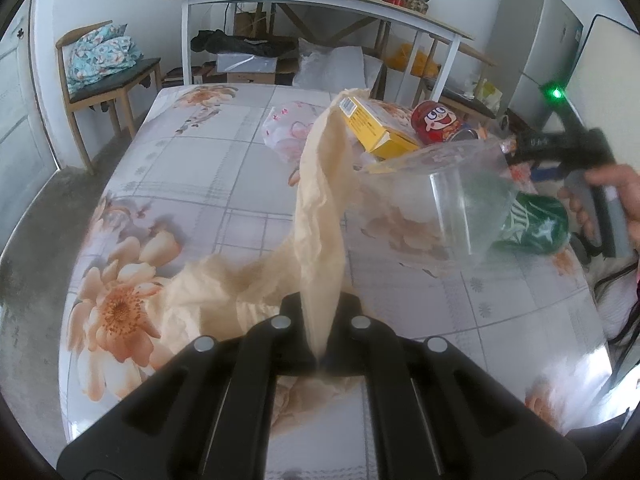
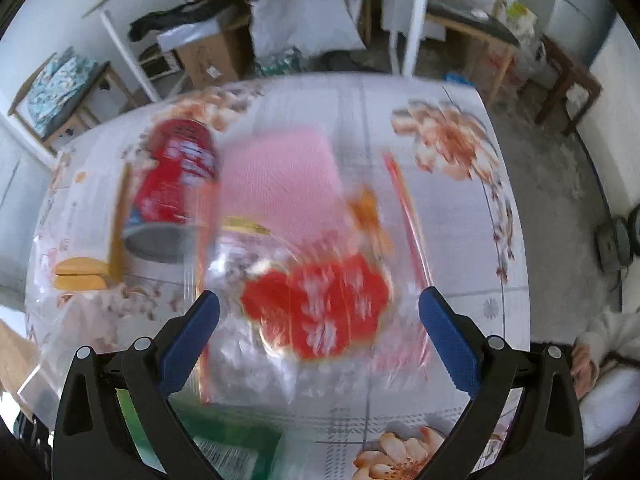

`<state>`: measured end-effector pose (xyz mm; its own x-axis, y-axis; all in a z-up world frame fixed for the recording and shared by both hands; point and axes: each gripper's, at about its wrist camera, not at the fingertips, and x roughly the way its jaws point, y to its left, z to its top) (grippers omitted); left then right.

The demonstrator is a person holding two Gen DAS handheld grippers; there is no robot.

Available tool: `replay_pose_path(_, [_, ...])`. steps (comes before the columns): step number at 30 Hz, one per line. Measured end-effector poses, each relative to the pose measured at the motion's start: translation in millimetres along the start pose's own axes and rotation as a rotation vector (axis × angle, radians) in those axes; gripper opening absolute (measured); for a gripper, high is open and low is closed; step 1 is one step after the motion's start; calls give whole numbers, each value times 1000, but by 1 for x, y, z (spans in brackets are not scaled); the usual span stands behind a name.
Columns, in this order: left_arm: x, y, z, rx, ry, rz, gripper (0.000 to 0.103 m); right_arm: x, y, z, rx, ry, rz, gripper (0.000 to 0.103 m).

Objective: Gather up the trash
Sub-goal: 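Close the right tool on the clear snack bag with red print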

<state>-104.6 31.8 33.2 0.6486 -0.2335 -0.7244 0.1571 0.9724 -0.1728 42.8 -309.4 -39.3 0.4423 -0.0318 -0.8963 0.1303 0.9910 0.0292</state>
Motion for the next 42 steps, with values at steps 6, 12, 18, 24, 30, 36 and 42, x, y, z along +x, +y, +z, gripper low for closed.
replay_pose_path(6, [0, 2, 0, -15, 3, -11, 1, 16, -16, -8, 5, 40, -20, 97])
replay_pose_path(12, [1, 5, 0, -31, 2, -7, 1, 27, -19, -14, -45, 43, -25, 98])
replay_pose_path(18, [3, 6, 0, -37, 11, -11, 1, 25, -18, -21, -76, 11, -28, 97])
replay_pose_path(24, [3, 6, -1, -38, 12, -12, 1, 17, -18, -34, -92, -22, -17, 77])
replay_pose_path(30, [4, 7, -1, -39, 13, -11, 1, -6, -44, -34, -9, -27, 131, 80])
replay_pose_path(36, [8, 6, -2, -38, 21, -11, 1, -56, -72, -18, 22, -121, 249, 97])
replay_pose_path(42, [10, 7, -2, -38, 23, -4, 1, -26, -90, 24, -8, -29, 315, 97])
